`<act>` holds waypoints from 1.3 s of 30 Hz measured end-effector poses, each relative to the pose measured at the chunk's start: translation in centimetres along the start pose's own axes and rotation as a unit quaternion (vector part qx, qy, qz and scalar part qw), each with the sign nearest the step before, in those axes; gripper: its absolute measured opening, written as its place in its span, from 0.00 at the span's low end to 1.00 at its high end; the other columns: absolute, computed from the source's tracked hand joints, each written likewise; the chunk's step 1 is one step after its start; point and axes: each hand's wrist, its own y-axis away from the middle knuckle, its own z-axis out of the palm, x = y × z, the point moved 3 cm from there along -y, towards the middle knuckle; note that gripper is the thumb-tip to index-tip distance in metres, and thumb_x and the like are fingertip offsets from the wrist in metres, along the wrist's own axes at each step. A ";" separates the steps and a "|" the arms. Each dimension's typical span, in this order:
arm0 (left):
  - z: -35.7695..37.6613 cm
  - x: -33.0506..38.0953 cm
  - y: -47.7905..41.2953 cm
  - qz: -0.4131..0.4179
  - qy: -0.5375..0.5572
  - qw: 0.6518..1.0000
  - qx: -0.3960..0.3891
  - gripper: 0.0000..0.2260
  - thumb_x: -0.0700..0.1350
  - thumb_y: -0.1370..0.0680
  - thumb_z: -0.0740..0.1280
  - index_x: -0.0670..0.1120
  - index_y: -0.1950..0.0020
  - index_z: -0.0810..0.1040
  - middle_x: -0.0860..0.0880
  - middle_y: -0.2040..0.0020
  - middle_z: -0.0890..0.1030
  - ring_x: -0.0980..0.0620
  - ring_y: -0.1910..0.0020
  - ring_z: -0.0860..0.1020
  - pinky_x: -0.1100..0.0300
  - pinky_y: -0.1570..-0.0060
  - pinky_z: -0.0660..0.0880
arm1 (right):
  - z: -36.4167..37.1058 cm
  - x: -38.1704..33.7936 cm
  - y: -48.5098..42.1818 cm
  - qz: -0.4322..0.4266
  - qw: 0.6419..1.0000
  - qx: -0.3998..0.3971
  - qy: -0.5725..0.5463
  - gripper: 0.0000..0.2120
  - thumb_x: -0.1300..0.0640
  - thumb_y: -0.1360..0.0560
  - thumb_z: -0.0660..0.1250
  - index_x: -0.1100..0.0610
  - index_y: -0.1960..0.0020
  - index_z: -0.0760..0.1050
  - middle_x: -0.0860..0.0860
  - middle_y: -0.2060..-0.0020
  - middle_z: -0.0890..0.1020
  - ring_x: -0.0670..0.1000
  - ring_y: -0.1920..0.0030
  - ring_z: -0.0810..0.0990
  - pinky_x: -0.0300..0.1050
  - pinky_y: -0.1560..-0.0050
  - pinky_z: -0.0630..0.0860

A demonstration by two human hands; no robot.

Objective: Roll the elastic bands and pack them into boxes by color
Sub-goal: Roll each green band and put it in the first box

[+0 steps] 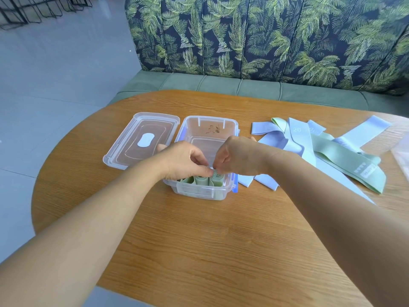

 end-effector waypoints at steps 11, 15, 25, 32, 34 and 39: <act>-2.7 2.1 1.6 0.086 0.121 0.983 0.108 0.14 0.70 0.39 0.61 0.71 0.57 0.78 0.72 0.58 0.80 0.60 0.46 0.78 0.44 0.33 0.65 | -1.8 1.0 0.7 -0.046 0.983 0.153 -0.085 0.10 0.58 0.22 0.65 0.50 0.49 0.84 0.47 0.50 0.85 0.53 0.44 0.79 0.56 0.35 0.69; -4.1 3.6 2.7 0.109 0.163 0.962 0.188 0.13 0.69 0.36 0.62 0.69 0.56 0.79 0.68 0.56 0.82 0.59 0.46 0.79 0.42 0.33 0.66 | -4.5 4.4 3.6 -0.005 0.927 0.314 -0.205 0.08 0.62 0.23 0.66 0.55 0.50 0.84 0.54 0.54 0.86 0.52 0.50 0.83 0.47 0.45 0.76; -0.3 11.1 4.3 0.152 0.196 0.956 0.156 0.07 0.49 0.24 0.72 0.48 0.60 0.80 0.55 0.60 0.81 0.56 0.57 0.77 0.67 0.53 0.71 | -5.3 15.9 14.7 0.169 0.847 0.407 -0.299 0.07 0.62 0.22 0.65 0.58 0.52 0.82 0.52 0.61 0.85 0.42 0.81 0.66 0.29 0.80 0.60; 5.5 15.8 2.2 0.146 0.188 0.965 0.107 0.03 0.41 0.23 0.70 0.45 0.57 0.81 0.54 0.61 0.80 0.60 0.63 0.75 0.69 0.60 0.70 | -3.2 21.2 18.7 0.221 0.832 0.396 -0.319 0.09 0.64 0.23 0.64 0.60 0.48 0.83 0.52 0.60 0.85 0.45 0.79 0.65 0.32 0.81 0.63; 6.9 16.8 1.4 0.128 0.186 0.968 0.106 0.02 0.40 0.24 0.70 0.44 0.56 0.81 0.50 0.57 0.82 0.58 0.62 0.77 0.69 0.60 0.73 | -2.8 22.1 18.8 0.225 0.834 0.391 -0.318 0.09 0.65 0.23 0.64 0.61 0.49 0.83 0.53 0.61 0.85 0.46 0.77 0.66 0.33 0.79 0.64; 9.9 17.9 -1.2 0.073 0.150 0.981 0.101 0.12 0.48 0.29 0.74 0.50 0.46 0.80 0.50 0.47 0.81 0.46 0.44 0.79 0.55 0.44 0.74 | -1.8 24.1 18.1 0.260 0.872 0.331 -0.249 0.11 0.64 0.24 0.65 0.56 0.48 0.83 0.54 0.52 0.85 0.51 0.61 0.81 0.40 0.61 0.77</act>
